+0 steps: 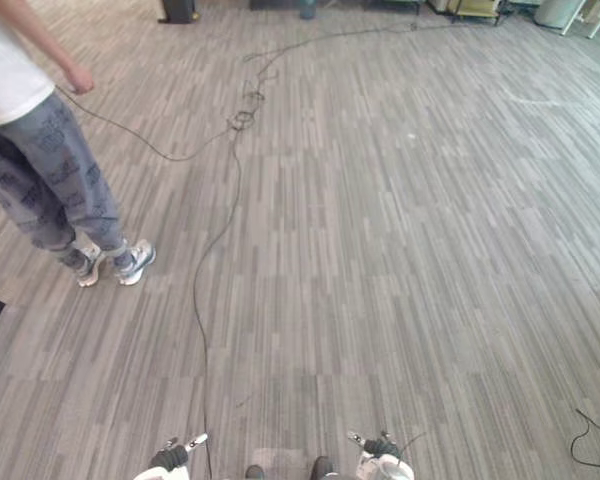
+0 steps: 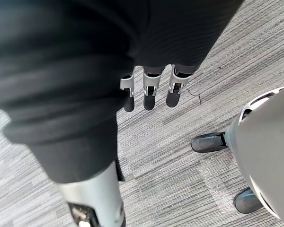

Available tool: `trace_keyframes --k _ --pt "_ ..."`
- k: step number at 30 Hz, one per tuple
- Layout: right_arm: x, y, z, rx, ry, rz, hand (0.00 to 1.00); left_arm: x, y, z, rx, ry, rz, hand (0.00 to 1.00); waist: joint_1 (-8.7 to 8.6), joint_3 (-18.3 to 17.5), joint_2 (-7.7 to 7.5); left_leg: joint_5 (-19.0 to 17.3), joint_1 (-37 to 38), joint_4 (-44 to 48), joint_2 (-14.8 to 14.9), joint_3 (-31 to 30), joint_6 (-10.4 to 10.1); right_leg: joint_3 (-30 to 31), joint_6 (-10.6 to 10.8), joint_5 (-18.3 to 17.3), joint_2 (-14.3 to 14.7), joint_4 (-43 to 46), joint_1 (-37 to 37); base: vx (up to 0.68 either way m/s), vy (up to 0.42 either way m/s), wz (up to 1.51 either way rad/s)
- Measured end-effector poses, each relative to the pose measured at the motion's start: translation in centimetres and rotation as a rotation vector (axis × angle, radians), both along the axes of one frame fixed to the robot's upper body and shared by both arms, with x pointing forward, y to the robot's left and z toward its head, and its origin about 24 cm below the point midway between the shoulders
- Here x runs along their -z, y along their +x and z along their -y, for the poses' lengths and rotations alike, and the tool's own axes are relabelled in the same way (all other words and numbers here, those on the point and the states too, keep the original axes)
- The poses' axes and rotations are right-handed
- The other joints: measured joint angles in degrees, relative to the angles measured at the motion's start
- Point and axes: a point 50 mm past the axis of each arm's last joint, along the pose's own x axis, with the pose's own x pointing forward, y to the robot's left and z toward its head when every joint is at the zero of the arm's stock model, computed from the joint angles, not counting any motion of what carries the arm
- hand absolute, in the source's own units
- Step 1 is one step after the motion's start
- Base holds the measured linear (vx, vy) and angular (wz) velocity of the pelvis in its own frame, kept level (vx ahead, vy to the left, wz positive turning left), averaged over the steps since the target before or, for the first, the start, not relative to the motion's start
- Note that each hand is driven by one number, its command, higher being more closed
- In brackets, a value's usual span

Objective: Pick up cushions and gather them together orderly.

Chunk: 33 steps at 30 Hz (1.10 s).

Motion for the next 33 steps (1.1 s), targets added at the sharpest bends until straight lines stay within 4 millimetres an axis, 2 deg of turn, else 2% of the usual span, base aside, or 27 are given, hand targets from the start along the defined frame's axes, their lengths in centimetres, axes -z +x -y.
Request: trace_keyframes --k 6,8,10,11,12,13,14,15,17,18,19,20,21,22,24,26,27,28,29,30,31,32,33 --pt "0.0 0.1 -0.1 0.016 0.007 0.005 0.0 -0.2 0.6 -0.3 0.036 0.015 -0.001 0.0 -0.17 0.3 -0.31 -0.4 -3.1 1.8 -0.3 -0.8 -0.3 -1.2 -0.1 -1.1 -0.5 0.1 -1.4 -0.01 -0.013 0.13" --pt "0.0 0.1 0.1 0.027 0.007 0.009 0.0 -0.2 0.9 -0.3 0.034 0.016 0.008 0.0 -0.33 0.8 -0.32 -3.9 -6.6 9.0 -0.1 -1.3 -0.6 -1.9 -0.3 -2.6 -1.1 2.1 -2.1 0.03 -0.008 0.3" --pt "-0.1 0.2 0.1 0.046 0.011 0.019 0.0 -0.7 1.9 -0.6 0.029 0.025 0.053 0.0 0.52 2.0 -0.6 -8.2 -13.1 25.5 1.3 1.1 -3.8 -2.0 -0.6 -4.9 -1.8 4.7 -1.7 0.02 -0.027 0.08" --pt "-0.1 0.2 0.2 0.046 0.009 0.023 0.0 -0.9 2.1 -0.6 0.014 0.024 0.068 0.0 0.61 2.3 -0.48 -8.7 -15.7 32.0 2.3 2.5 -4.3 -2.0 -1.0 -5.6 -1.9 5.2 -1.2 0.0 0.0 0.0" --pt "-0.2 0.3 0.2 0.046 0.008 0.029 0.0 -0.9 2.2 -0.6 0.001 0.022 0.078 0.0 0.77 2.8 -0.4 -8.7 -17.3 36.5 3.0 3.7 -4.3 -2.0 -1.4 -6.0 -2.0 5.5 -0.4 0.04 0.016 -0.17" --pt "-0.4 0.8 0.1 0.039 0.004 0.05 0.0 -1.0 2.3 -0.5 -0.009 0.017 0.088 0.0 1.22 3.5 -0.15 -10.3 -19.4 42.9 5.5 6.1 -3.6 -2.0 -1.7 -6.9 -2.0 6.1 0.7 0.1 0.083 -0.27" --pt "-0.6 1.0 0.3 0.037 -0.005 0.066 0.0 -1.1 2.6 -0.3 -0.008 0.015 0.105 0.0 1.41 3.7 0.74 -12.2 -20.8 45.7 8.3 8.3 -2.7 -1.5 -1.5 -8.0 -1.9 6.5 1.7 0.1 0.105 -0.25" --pt "-0.7 1.1 0.4 0.039 -0.01 0.073 0.0 -1.1 2.8 -0.2 -0.005 0.015 0.11 0.0 1.3 3.8 0.96 -12.8 -21.8 46.0 9.2 9.2 -2.5 -1.5 -1.3 -8.6 -2.1 6.8 1.9 0.11 0.111 -0.11" --pt "-0.8 1.2 0.7 0.041 -0.02 0.079 0.0 -1.3 3.1 -0.2 -0.003 0.015 0.123 0.0 1.33 3.8 0.85 -12.2 -25.2 38.6 10.3 10.7 -2.3 -1.4 0.2 -9.6 -3.8 6.8 2.2 0.16 0.149 0.02" --pt "-0.7 1.0 0.7 0.046 -0.023 0.073 0.0 -1.3 3.2 -0.1 -0.004 0.015 0.128 0.0 1.39 3.7 0.78 -8.4 -25.9 29.2 9.4 11.0 -3.1 -1.5 1.6 -10.4 -5.1 6.9 2.2 0.32 0.273 -0.01" --pt "-0.6 0.7 0.6 0.048 -0.02 0.063 0.0 -1.3 3.2 -0.1 -0.007 0.014 0.131 0.0 2.06 3.3 0.16 0.2 -25.6 23.5 7.5 11.2 -3.0 -1.0 3.1 -11.3 -7.2 6.8 2.6 0.32 0.258 -0.03" --pt "-0.6 0.6 0.7 0.048 -0.021 0.061 0.0 -1.3 3.2 0.0 -0.009 0.011 0.128 0.0 2.25 2.9 0.06 0.5 -25.5 22.9 6.6 11.3 -1.6 -0.7 3.5 -11.3 -7.6 6.7 2.5 0.41 0.239 0.08" --pt "-0.4 0.4 0.1 0.047 -0.005 0.055 0.0 -1.3 3.2 -0.2 -0.01 0.016 0.125 0.0 2.09 1.8 -0.61 -0.7 -26.0 23.2 4.9 11.8 0.0 -0.5 3.7 -10.4 -9.0 6.6 1.9 0.52 0.244 0.11" --pt "-0.4 0.7 -0.8 0.047 0.019 0.063 0.0 -1.4 3.3 -0.5 -0.018 0.021 0.13 0.0 2.54 2.0 -1.53 -2.5 -25.8 25.1 4.6 12.7 1.4 1.3 3.9 -8.8 -10.0 6.8 2.2 0.53 0.237 0.1" --pt "-0.3 0.7 -1.7 0.045 0.045 0.066 0.0 -1.4 3.4 -0.7 -0.028 0.025 0.133 0.0 3.66 1.6 -2.53 -5.0 -23.4 26.1 4.5 14.3 1.9 4.6 4.5 -7.8 -11.0 10.4 2.2 0.48 0.231 -0.29" --pt "-0.5 0.9 -1.9 0.04 0.047 0.088 0.0 -1.3 3.1 -0.6 -0.017 0.025 0.121 0.0 3.55 1.6 -2.48 -7.7 -19.6 25.9 4.7 14.5 1.7 6.8 5.3 -7.3 -11.8 22.1 -1.1 0.33 0.16 -0.39" --pt "-0.6 0.9 -1.8 0.042 0.043 0.095 0.0 -1.3 3.0 -0.6 -0.008 0.026 0.116 0.0 3.34 1.5 -2.47 -9.2 -17.2 25.1 4.7 14.6 1.5 8.2 7.1 -5.9 -12.5 31.7 -4.5 0.39 0.178 -0.16" --pt "-0.8 1.2 -1.5 0.04 0.034 0.116 0.0 -1.2 2.9 -0.9 0.019 0.039 0.098 0.0 2.41 1.9 -2.79 -10.8 -12.3 22.7 4.0 14.5 1.6 10.1 7.4 -3.3 -14.4 50.9 -12.7 0.48 0.194 -0.08" --pt "-0.9 1.3 -1.5 0.04 0.03 0.121 0.0 -1.2 2.8 -0.9 0.026 0.041 0.092 0.0 2.06 2.0 -2.94 -11.1 -10.7 22.2 4.0 14.3 1.5 9.9 7.1 -3.6 -14.6 55.1 -14.6 0.41 0.125 0.02" --pt "-0.9 1.4 -1.2 0.039 0.023 0.127 0.0 -1.1 2.8 -0.9 0.025 0.038 0.086 0.0 1.73 2.0 -2.91 -11.5 -7.7 20.8 4.0 14.3 1.4 8.9 5.6 -4.9 -14.7 60.4 -17.0 0.42 0.067 -0.05" --pt "-1.1 1.5 -0.9 0.035 0.011 0.134 0.0 -1.0 2.7 -0.6 0.025 0.031 0.08 0.0 1.32 2.3 -2.43 -11.9 -2.8 17.7 4.1 14.2 1.2 6.1 3.0 -7.7 -14.3 64.3 -20.3 0.33 0.051 -0.09" --pt "-1.1 1.6 -0.7 0.033 0.007 0.137 0.0 -1.0 2.7 -0.5 0.026 0.028 0.078 0.0 1.07 2.4 -2.18 -11.9 -0.9 16.4 4.2 14.1 1.2 4.9 2.7 -8.8 -13.9 64.4 -21.9 0.5 0.048 0.0" --pt "-1.3 2.0 -0.3 0.029 -0.007 0.149 0.0 -0.9 2.6 -0.3 0.028 0.021 0.068 0.0 0.37 2.7 -1.62 -11.8 2.2 14.5 4.6 14.1 1.2 1.6 1.4 -11.7 -12.7 61.0 -24.4 0.41 -0.001 0.24"
